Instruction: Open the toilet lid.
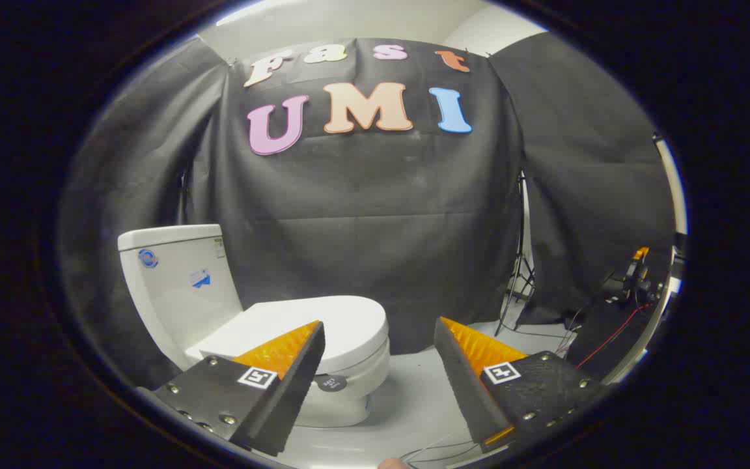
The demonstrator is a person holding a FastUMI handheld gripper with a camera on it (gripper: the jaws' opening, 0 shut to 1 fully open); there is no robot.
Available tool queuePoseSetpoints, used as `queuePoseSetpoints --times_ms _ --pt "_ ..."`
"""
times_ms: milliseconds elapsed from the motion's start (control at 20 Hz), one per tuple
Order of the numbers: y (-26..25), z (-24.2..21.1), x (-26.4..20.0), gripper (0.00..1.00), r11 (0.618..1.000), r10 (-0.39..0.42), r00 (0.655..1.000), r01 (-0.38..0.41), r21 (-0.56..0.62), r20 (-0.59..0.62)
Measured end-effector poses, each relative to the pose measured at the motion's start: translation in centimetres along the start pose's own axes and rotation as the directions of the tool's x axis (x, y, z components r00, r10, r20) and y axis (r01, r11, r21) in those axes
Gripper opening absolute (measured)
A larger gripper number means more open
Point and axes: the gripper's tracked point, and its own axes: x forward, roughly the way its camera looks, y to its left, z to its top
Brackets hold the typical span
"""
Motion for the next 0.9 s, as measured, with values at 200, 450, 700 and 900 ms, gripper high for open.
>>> queuePoseSetpoints --times_ms 200,450,700,900 --pt "-0.7 -0.1 0.2 1.00 0.999 -0.017 1.000 0.017 0.033 -0.004" --pt "-1.0 -0.8 0.5 0.99 0.998 -0.026 0.999 0.027 0.064 -0.023" --pt "-0.5 -1.5 1.0 0.99 0.999 -0.013 0.999 0.015 0.049 -0.042" --pt "0.4 -2.3 1.5 1.00 1.000 0.006 0.998 -0.005 0.016 -0.061"
